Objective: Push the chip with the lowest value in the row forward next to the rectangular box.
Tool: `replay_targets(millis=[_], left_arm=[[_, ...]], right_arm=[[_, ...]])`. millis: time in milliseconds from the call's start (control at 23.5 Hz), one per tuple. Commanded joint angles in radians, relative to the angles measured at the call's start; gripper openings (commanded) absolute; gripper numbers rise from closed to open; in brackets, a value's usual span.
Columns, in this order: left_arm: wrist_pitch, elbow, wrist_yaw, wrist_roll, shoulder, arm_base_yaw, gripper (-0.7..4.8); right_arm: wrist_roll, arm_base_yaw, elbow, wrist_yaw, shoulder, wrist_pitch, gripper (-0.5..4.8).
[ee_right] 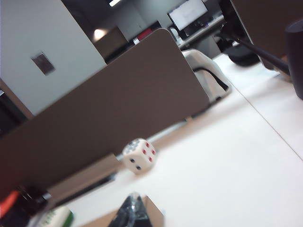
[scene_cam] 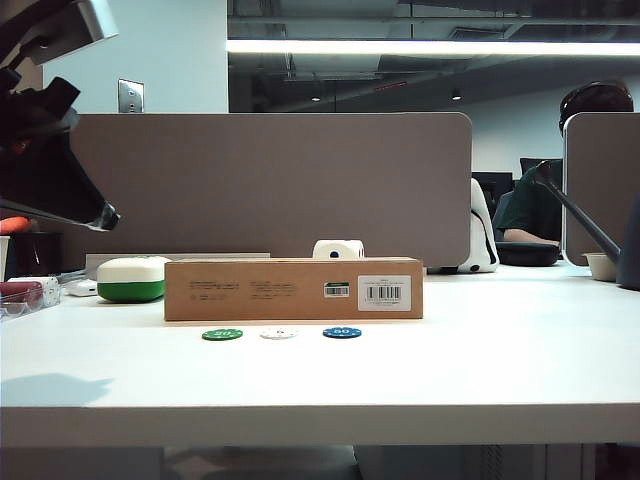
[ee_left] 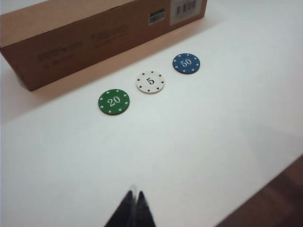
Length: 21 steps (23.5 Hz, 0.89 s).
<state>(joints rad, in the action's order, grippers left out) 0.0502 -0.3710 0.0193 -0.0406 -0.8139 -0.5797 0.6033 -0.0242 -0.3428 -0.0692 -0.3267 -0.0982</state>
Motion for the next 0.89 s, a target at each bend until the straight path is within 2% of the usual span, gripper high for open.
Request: replay_targets(millis=[43, 298, 383, 468, 638, 808, 893], left_arm=[[-0.006, -0.002, 0.003, -0.004, 0.002, 0.002, -0.05], [-0.006, -0.002, 0.001, -0.004, 0.002, 0.002, -0.05], [-0.006, -0.002, 0.001, -0.004, 0.002, 0.002, -0.05], [-0.006, -0.002, 0.005, -0.004, 0.002, 0.002, -0.05], [-0.007, -0.002, 0.007, -0.005, 0.003, 0.002, -0.05], [-0.006, -0.002, 0.003, -0.004, 0.002, 0.002, -0.05], [-0.006, -0.002, 0.003, -0.004, 0.002, 0.002, -0.05]], right_arm=[[-0.01, -0.052, -0.105, -0.17, -0.322, -0.058, -0.06], [-0.135, -0.299, -0.418, -0.358, -0.953, -0.042, -0.06], [-0.142, -0.383, -0.563, -0.378, -1.165, 0.05, -0.06], [-0.173, -0.444, -0.654, -0.378, -1.292, 0.112, -0.06], [-0.214, -0.535, -0.769, -0.374, -1.457, 0.128, -0.06], [-0.214, -0.596, -0.851, -0.365, -1.569, 0.132, -0.06], [-0.215, -0.612, -0.888, -0.328, -1.604, 0.158, -0.06]])
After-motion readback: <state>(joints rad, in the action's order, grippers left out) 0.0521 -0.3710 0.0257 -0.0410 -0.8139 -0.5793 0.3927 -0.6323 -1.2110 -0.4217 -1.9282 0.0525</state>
